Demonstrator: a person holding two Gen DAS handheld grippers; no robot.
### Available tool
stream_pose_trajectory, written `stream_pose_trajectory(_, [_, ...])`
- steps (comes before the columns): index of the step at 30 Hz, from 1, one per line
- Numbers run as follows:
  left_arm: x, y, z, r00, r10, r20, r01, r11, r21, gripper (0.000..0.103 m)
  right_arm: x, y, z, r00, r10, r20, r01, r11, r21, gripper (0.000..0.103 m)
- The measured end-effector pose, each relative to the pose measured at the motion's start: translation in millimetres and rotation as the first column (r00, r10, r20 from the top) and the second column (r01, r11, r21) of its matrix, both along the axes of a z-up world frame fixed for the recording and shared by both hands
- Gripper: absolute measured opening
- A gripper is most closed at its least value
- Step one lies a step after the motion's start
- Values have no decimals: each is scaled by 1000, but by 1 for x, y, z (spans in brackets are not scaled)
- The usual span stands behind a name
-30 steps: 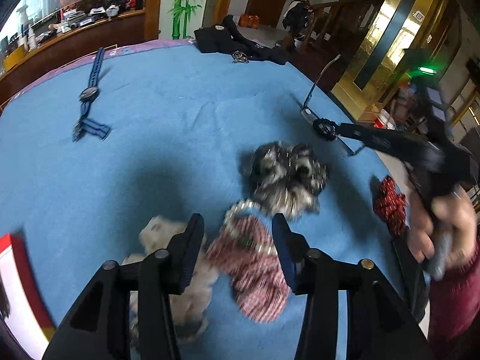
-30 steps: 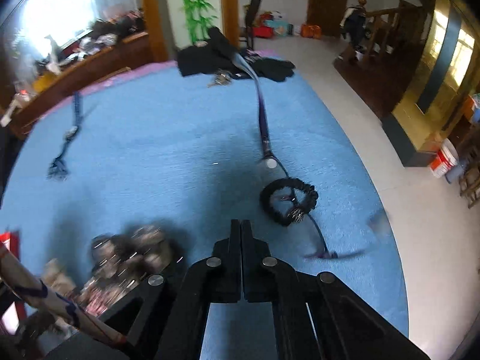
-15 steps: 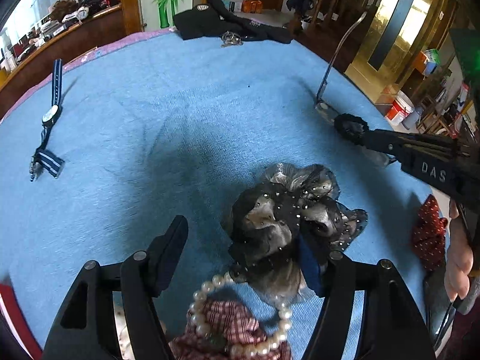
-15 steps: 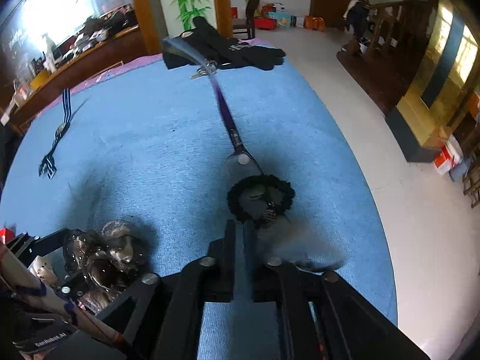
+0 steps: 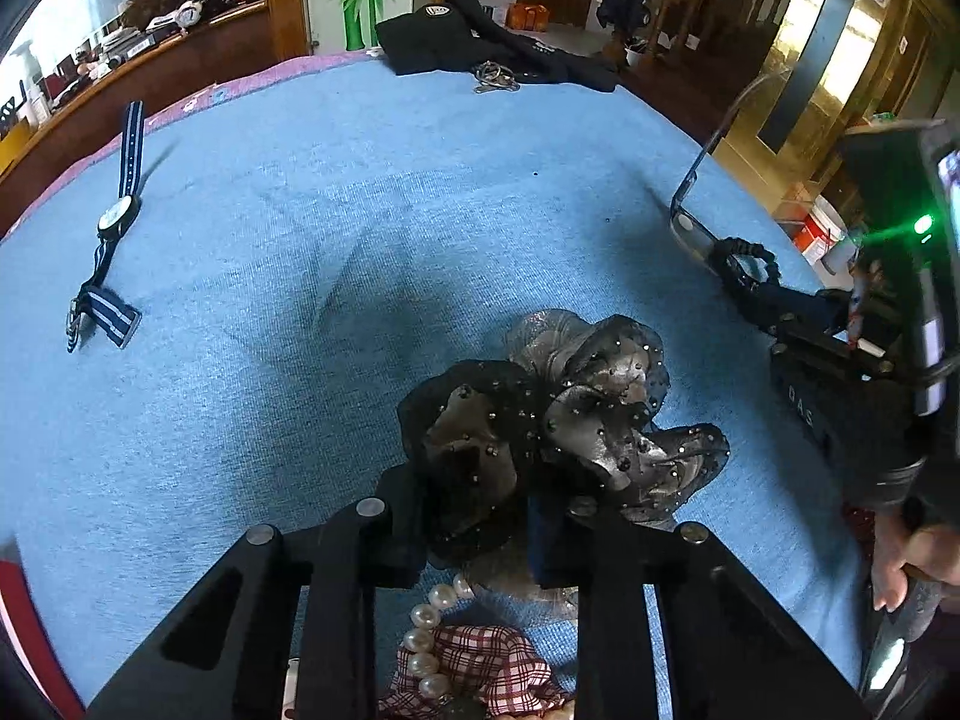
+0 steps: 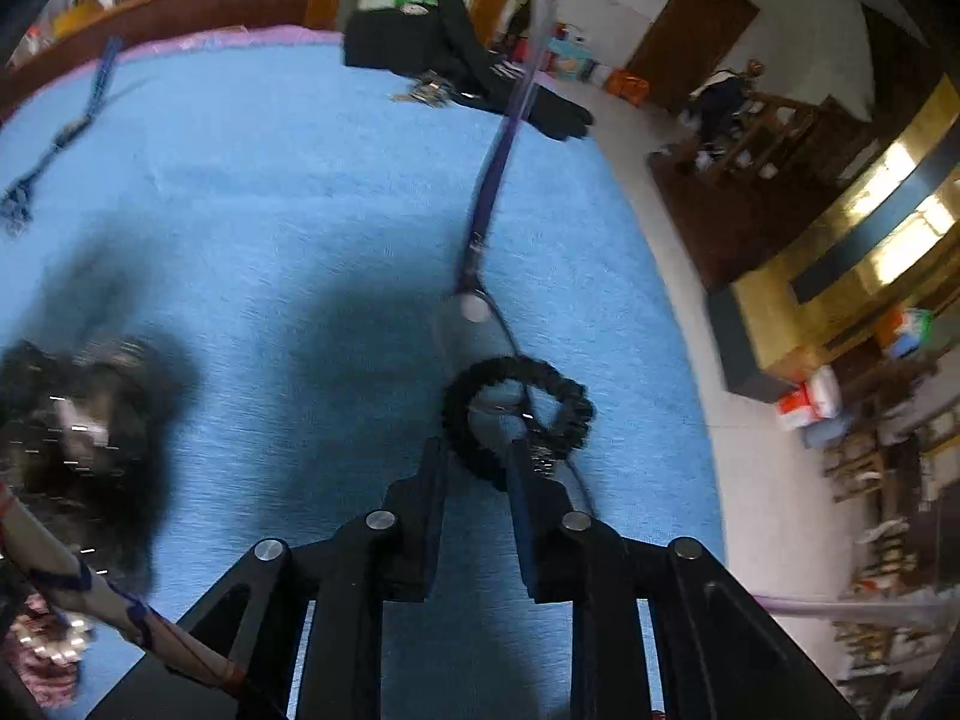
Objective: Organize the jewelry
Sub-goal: 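Grasp the black lace scrunchie with the left gripper while the right gripper grasps the black beaded strap, then carry the lace scrunchie and beaded strap to the white tray with both grippers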
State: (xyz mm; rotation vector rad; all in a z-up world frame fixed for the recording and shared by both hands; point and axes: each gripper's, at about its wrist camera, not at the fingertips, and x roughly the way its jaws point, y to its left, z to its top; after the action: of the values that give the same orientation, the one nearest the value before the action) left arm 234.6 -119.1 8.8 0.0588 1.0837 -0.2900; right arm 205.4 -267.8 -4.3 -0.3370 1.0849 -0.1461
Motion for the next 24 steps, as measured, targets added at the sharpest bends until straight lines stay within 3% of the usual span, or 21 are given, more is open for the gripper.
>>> stream_pose_trajectory(3, [-1,2,1,1000,-2,1,2,1000,-12,21,-2,-4,3,1000,-12,16,11,1000,21,2])
stream_pose_trajectory(7, [-2,6,6,1000,-5,5,5,999,-34,19,-11,-10,27,999,-9,43,3,989,145,2])
stream_pose_trajectory(10, [-6,9,15,1000,-7,21,8,999,-47,18,-25,-13,50,998,1,66,-19,964,267,2])
stream_pose_trajectory(13, [-15,13,25,999,-12,33,14,998,-59,18,-42,-13,68,997,14,80,-40,943,332,2])
stream_pose_trajectory(24, [-71,35,80,993,-19,116,31,994,-106,18,-116,18,112,987,69,146,-125,899,419,3])
